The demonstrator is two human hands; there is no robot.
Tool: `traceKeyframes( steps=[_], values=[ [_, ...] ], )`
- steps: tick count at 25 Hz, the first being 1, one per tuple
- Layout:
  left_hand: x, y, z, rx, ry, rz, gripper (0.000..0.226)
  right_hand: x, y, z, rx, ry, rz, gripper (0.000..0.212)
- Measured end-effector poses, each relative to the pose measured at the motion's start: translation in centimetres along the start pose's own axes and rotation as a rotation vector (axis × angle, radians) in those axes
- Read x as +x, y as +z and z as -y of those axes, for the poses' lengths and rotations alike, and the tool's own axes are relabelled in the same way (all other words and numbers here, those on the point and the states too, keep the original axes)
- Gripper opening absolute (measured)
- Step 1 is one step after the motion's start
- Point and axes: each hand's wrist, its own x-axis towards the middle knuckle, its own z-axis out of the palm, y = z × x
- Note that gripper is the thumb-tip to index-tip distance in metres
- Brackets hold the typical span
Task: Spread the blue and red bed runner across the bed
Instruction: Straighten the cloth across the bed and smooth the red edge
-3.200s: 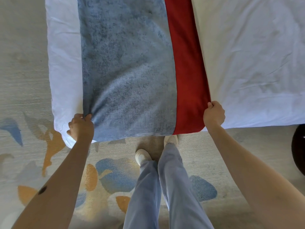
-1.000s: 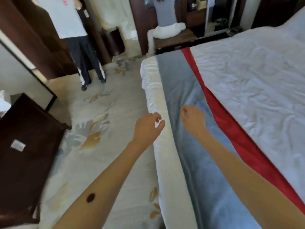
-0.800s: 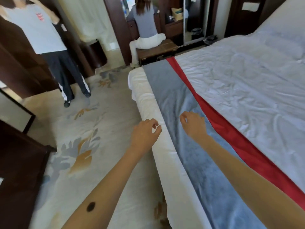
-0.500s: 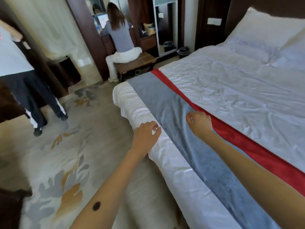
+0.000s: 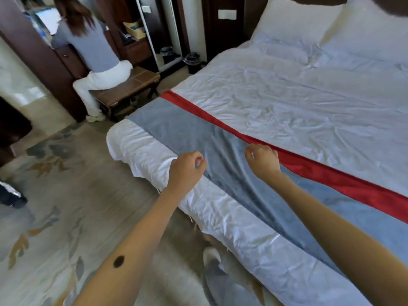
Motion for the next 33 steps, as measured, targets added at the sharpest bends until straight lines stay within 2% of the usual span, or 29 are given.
traceKeyframes(
  steps=[6, 11, 15, 23, 28, 33],
  values=[
    [14.5, 2.9, 5.6, 0.053, 0.097, 0.142, 0.022, 12.5, 6.3, -0.1, 0.021, 0.144, -0.011, 0.026],
    [25.6, 8.4, 7.5, 0.059, 0.155, 0.304, 0.021, 19.9, 10.0, -3.2, 0.009, 0.308, 0.0, 0.027],
    [32.2, 15.4, 8.3, 0.065, 0.244, 0.448, 0.021, 24.1, 13.5, -7.6, -0.023, 0.458, 0.026, 0.028],
    [46.1, 30.3, 11.6, 0.075, 0.456, 0.591, 0.016, 31.4, 23.0, -15.7, -0.047, 0.653, 0.016, 0.027],
    [53.0, 37.4, 12.4, 0.113, 0.517, 0.625, 0.02, 36.9, 27.2, -18.3, -0.06, 0.699, 0.018, 0.025],
    [57.5, 42.6, 13.0, 0.195, 0.593, 0.712, 0.024, 41.2, 29.9, -21.1, -0.105, 0.639, 0.099, 0.022]
  ],
)
